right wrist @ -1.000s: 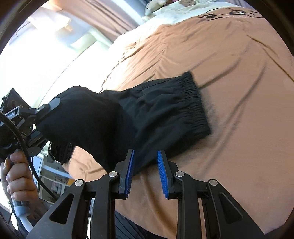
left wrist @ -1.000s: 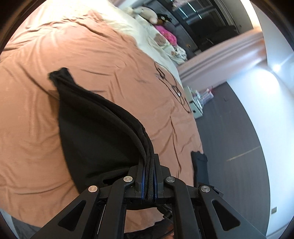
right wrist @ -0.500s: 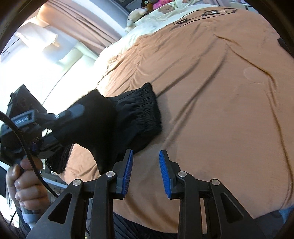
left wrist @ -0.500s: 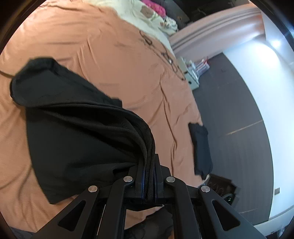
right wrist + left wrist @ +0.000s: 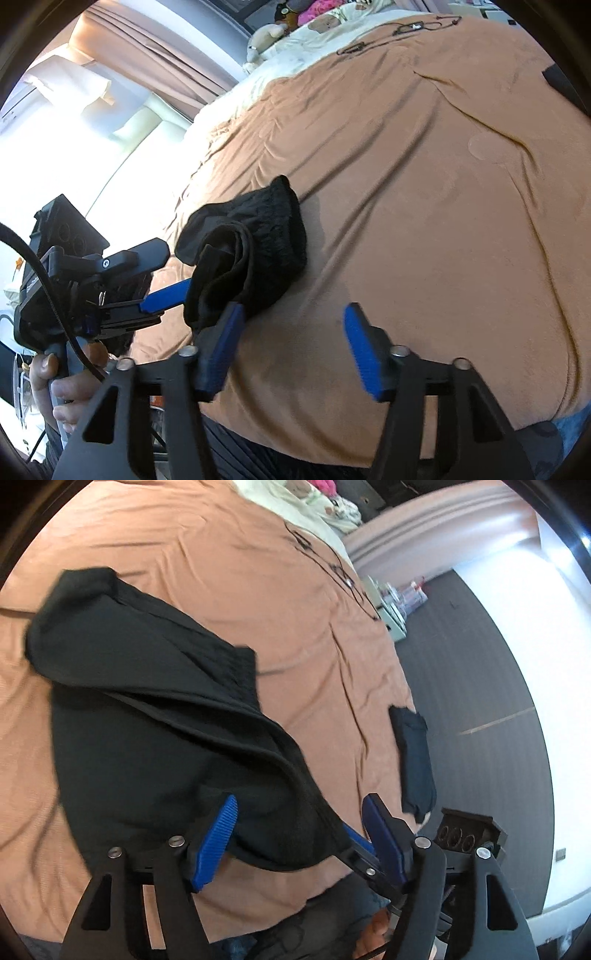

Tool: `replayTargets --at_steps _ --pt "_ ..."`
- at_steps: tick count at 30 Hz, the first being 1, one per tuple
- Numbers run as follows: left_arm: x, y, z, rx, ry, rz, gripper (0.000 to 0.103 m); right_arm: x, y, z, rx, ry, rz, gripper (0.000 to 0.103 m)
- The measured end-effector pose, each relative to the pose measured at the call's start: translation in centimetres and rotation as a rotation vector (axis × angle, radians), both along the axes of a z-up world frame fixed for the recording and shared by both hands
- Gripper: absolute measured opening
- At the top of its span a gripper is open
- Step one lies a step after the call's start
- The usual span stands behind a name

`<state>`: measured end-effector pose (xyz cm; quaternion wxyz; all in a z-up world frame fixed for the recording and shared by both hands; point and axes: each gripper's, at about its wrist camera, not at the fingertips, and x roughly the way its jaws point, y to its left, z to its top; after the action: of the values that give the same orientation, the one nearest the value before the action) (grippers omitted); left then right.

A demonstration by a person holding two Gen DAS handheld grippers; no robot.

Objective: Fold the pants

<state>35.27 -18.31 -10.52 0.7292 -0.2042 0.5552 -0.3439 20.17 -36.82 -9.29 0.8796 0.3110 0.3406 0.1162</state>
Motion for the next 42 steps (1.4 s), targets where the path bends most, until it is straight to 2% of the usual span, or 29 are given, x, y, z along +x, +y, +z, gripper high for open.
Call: replayTargets --at_steps 7,9,13,22,29,33,39,42 --pt "1.4 4.4 0.1 -0.003 -0.007 0.094 0.082 0.6 0.2 0.1 0.041 -0.029 0.006 0.058" --pt "1.7 5.5 -0.3 -0.007 0.002 0.118 0.082 0.7 0.2 0.3 0.045 -0.040 0.005 0.058" --pt "2.6 8.2 -1.1 -0.013 0.011 0.173 0.082 1.3 0.3 0.2 0.059 -0.051 0.016 0.072" --pt "5.2 10.5 -3.5 0.006 0.052 0.229 0.082 4.0 2.1 -0.5 0.073 -0.011 0.059 0.073" --pt "7.7 10.4 -5.6 0.024 0.073 0.255 0.083 5.9 3.5 -1.1 0.039 0.038 0.071 0.073" --pt "9.2 10.8 -6.3 0.066 0.051 0.307 0.082 6.6 3.7 -1.4 0.032 0.052 0.075 0.073" --pt "11.6 11.5 -7.0 0.079 0.034 0.335 0.082 7.4 4.0 -1.8 0.031 0.054 0.080 0.072" --pt "12.0 11.8 -7.0 0.053 -0.001 0.344 0.082 7.5 4.2 -2.0 0.037 0.057 0.091 0.058"
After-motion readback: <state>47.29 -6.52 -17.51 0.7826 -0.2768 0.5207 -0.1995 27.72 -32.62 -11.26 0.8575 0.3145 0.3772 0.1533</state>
